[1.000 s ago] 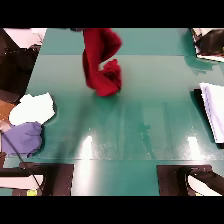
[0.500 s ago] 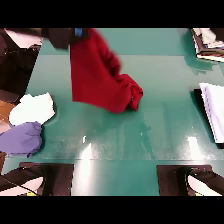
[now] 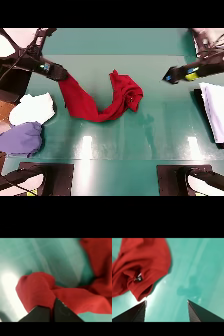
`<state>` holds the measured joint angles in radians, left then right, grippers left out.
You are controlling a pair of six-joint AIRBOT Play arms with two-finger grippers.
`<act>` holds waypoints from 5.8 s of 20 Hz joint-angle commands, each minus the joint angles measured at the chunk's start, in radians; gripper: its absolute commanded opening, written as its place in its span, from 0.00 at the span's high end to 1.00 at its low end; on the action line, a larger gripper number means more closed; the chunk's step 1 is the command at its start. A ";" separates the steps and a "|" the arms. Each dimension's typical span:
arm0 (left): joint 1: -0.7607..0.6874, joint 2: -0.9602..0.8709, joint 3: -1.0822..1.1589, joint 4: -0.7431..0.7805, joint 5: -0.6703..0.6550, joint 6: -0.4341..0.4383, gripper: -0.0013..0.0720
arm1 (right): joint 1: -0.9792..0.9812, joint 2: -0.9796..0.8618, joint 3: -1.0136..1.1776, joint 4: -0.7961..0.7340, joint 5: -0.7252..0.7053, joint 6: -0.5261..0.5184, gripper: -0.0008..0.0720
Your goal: Fold the shirts.
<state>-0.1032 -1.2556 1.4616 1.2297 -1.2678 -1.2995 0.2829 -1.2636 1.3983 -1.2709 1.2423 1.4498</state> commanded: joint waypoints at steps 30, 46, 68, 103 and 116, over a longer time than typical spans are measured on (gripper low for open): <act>0.076 -0.146 -0.034 -0.090 0.142 -0.066 0.95 | 0.058 0.005 -0.110 -0.128 0.195 -0.070 0.97; 0.240 -0.016 -0.665 -0.447 0.166 0.129 0.17 | 0.058 0.104 -0.151 -0.135 0.114 -0.014 0.97; -0.006 -0.069 -0.640 -0.302 0.332 -0.056 0.94 | 0.058 0.104 -0.151 -0.139 0.117 -0.007 0.97; 0.141 0.030 0.172 -0.226 0.021 -0.098 0.96 | 0.024 -0.034 0.393 -0.445 0.455 0.041 0.97; 0.154 -0.436 0.182 -0.215 0.120 -0.100 0.12 | -0.257 -0.455 0.406 0.044 0.100 0.035 0.37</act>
<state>0.0406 -1.6680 1.6222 1.0065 -1.1233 -1.3983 0.0776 -1.6611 1.7287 -1.3743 1.3338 1.4830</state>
